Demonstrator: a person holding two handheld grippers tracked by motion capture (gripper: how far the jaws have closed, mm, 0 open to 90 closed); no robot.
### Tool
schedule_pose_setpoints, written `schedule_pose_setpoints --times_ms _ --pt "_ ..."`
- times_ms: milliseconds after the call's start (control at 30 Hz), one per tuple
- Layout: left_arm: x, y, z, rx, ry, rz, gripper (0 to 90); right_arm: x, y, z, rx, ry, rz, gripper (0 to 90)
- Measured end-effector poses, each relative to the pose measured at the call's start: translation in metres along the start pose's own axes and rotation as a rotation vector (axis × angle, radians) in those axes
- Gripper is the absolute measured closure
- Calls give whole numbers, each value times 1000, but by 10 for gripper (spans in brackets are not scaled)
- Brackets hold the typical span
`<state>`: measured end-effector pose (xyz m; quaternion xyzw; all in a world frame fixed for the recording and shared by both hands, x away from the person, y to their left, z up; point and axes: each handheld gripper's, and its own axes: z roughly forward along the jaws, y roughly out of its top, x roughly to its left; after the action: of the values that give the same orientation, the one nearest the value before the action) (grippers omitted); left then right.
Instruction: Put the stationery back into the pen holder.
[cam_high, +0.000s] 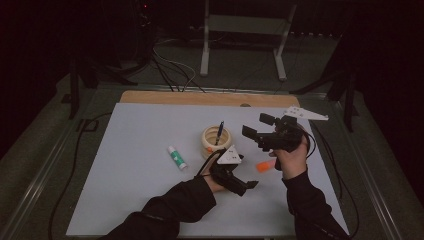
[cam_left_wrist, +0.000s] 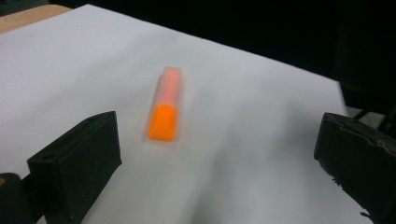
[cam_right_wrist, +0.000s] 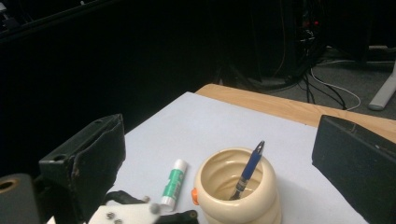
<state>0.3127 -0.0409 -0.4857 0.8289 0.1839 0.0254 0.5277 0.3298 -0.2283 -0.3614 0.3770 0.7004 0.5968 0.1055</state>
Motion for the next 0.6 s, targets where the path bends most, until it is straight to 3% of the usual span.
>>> schedule_pose_setpoints --times_ms 267,333,600 --pt "5 3 20 19 27 20 41 -1 2 -3 -7 1 3 25" --pt "7 2 30 52 46 29 54 -2 3 -3 -9 5 4 25" --pt "13 1 49 117 51 47 71 -3 2 -5 -7 7 7 25"
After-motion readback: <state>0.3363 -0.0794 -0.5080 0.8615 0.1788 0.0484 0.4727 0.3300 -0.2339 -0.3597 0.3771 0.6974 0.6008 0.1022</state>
